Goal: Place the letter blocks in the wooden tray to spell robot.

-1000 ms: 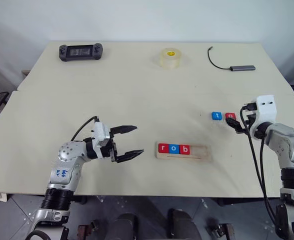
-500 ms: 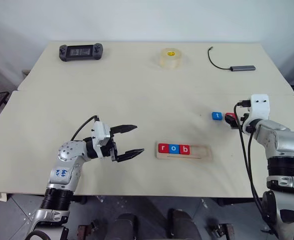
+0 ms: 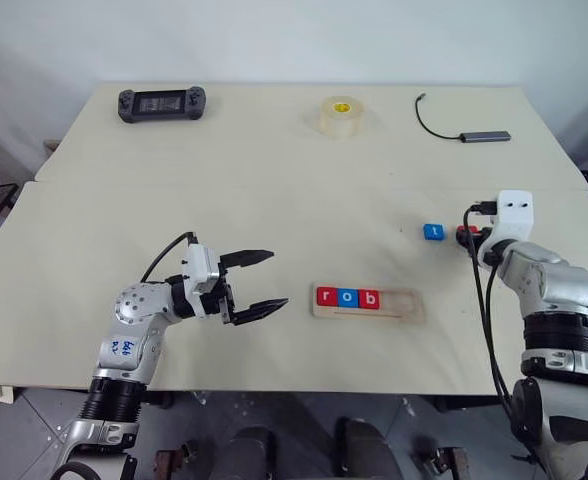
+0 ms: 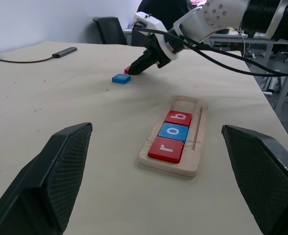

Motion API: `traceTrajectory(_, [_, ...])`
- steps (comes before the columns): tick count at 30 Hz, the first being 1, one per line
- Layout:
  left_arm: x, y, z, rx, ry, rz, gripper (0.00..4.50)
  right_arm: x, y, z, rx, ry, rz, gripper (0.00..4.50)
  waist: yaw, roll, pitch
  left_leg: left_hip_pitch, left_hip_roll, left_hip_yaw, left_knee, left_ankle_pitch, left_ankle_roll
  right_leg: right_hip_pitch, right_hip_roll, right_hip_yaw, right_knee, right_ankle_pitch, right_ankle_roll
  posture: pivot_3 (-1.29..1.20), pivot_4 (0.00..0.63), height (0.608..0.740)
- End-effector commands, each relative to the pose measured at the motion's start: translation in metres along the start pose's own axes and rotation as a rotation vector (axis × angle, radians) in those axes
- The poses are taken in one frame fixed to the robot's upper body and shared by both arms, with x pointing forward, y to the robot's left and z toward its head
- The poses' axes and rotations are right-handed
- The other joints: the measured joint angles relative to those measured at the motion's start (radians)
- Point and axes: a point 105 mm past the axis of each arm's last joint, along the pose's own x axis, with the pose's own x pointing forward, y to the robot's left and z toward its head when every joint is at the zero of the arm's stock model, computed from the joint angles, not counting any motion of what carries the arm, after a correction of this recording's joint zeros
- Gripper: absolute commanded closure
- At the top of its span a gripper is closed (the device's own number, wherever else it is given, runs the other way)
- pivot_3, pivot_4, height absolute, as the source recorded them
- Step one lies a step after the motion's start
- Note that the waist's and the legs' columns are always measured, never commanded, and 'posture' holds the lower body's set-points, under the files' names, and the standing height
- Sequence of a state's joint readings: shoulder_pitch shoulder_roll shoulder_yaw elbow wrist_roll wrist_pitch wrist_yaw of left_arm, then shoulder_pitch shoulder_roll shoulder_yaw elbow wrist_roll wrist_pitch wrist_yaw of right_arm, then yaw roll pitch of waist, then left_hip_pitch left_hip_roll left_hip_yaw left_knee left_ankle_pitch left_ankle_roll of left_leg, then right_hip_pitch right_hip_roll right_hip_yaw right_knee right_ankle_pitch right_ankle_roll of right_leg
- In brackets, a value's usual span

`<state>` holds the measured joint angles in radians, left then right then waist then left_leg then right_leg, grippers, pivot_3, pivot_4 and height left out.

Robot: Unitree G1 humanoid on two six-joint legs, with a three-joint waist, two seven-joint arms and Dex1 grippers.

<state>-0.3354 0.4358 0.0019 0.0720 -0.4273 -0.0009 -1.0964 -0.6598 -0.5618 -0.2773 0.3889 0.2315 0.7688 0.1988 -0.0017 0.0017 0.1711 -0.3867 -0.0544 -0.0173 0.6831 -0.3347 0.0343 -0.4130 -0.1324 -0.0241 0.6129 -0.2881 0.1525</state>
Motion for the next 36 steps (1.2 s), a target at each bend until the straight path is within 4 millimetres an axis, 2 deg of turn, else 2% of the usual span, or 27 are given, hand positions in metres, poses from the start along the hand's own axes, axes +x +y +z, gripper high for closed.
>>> traceTrajectory(1, [-0.002,-0.001,0.005,0.017,-0.023,-0.010,0.00,-0.025,-0.006,0.012,0.013,-0.048,0.005,3.05,0.001,0.000,0.000,0.000,0.000,0.000,0.000,0.000,0.000,0.000,0.000,0.000,0.000,0.000,0.000,0.00,0.150,0.740])
traceTrajectory(5, [0.001,-0.001,0.008,0.043,-0.039,-0.032,0.00,-0.062,0.006,0.000,-0.015,-0.033,0.048,3.05,0.001,0.000,0.000,-0.001,0.000,0.000,0.000,0.000,0.000,-0.001,0.000,0.000,0.000,0.000,0.000,0.00,0.150,0.740])
traceTrajectory(9, [0.006,0.001,0.007,0.040,-0.035,-0.062,0.00,-0.098,0.025,-0.027,-0.008,0.000,0.094,3.05,0.003,0.000,0.000,-0.001,0.001,0.000,0.000,0.000,0.000,0.000,0.001,0.001,0.000,0.000,0.000,0.00,0.150,0.740])
traceTrajectory(13, [0.008,0.005,0.005,0.039,-0.027,-0.082,0.00,-0.118,0.039,-0.045,0.020,0.017,0.116,3.05,0.003,0.000,0.000,0.000,0.000,0.000,0.000,0.000,0.000,0.000,0.000,0.002,0.000,0.000,0.000,0.00,0.150,0.740])
traceTrajectory(16, [0.009,0.009,0.005,0.039,-0.025,-0.090,0.00,-0.122,0.039,-0.057,0.039,0.039,0.077,3.05,0.001,0.000,0.000,0.000,0.000,0.000,0.000,0.000,0.000,-0.001,0.001,0.002,0.001,0.000,0.000,0.00,0.150,0.740])
traceTrajectory(20, [0.009,0.010,0.005,0.042,-0.025,-0.095,0.00,-0.121,0.046,-0.066,0.035,0.070,0.105,1.71,0.001,0.000,0.000,0.000,-0.001,0.000,-0.001,0.000,0.000,-0.001,0.000,0.002,0.002,0.000,0.000,0.00,0.150,0.740])
traceTrajectory(24, [0.010,0.009,0.006,0.038,-0.021,-0.103,0.00,-0.121,0.045,-0.052,-0.097,0.057,0.214,0.36,0.001,0.001,0.000,0.000,-0.001,0.000,-0.001,0.000,0.000,-0.001,0.000,0.003,0.002,0.000,0.000,0.00,0.150,0.740])
traceTrajectory(28, [0.009,0.004,0.006,0.026,-0.005,-0.138,0.00,-0.122,0.032,-0.034,-0.347,0.042,0.365,0.36,0.004,0.000,0.000,0.000,-0.002,0.000,0.000,0.000,0.002,0.000,0.000,0.002,0.000,0.000,0.000,0.00,0.150,0.740])
traceTrajectory(31, [0.009,0.006,0.006,0.028,-0.002,-0.134,0.00,-0.125,0.021,-0.031,-0.692,0.043,0.597,0.36,0.005,-0.001,0.000,0.000,-0.002,0.001,-0.001,-0.001,0.003,0.002,0.000,0.002,-0.002,0.001,0.001,0.00,0.150,0.740])
traceTrajectory(34, [0.010,0.005,0.006,0.030,-0.002,-0.149,0.00,-0.116,0.005,-0.030,-0.779,0.081,0.681,0.36,-0.001,-0.002,0.001,0.001,-0.002,0.002,0.000,-0.001,0.004,0.003,0.000,0.002,-0.003,0.002,0.003,0.00,0.150,0.740])
traceTrajectory(36, [0.010,0.002,0.008,0.034,-0.004,-0.155,0.00,-0.108,0.000,-0.030,-0.800,0.120,0.752,0.36,-0.005,-0.002,0.001,0.001,-0.002,0.003,0.000,-0.001,0.004,0.003,0.000,0.003,-0.004,0.002,0.004,0.00,0.150,0.740])
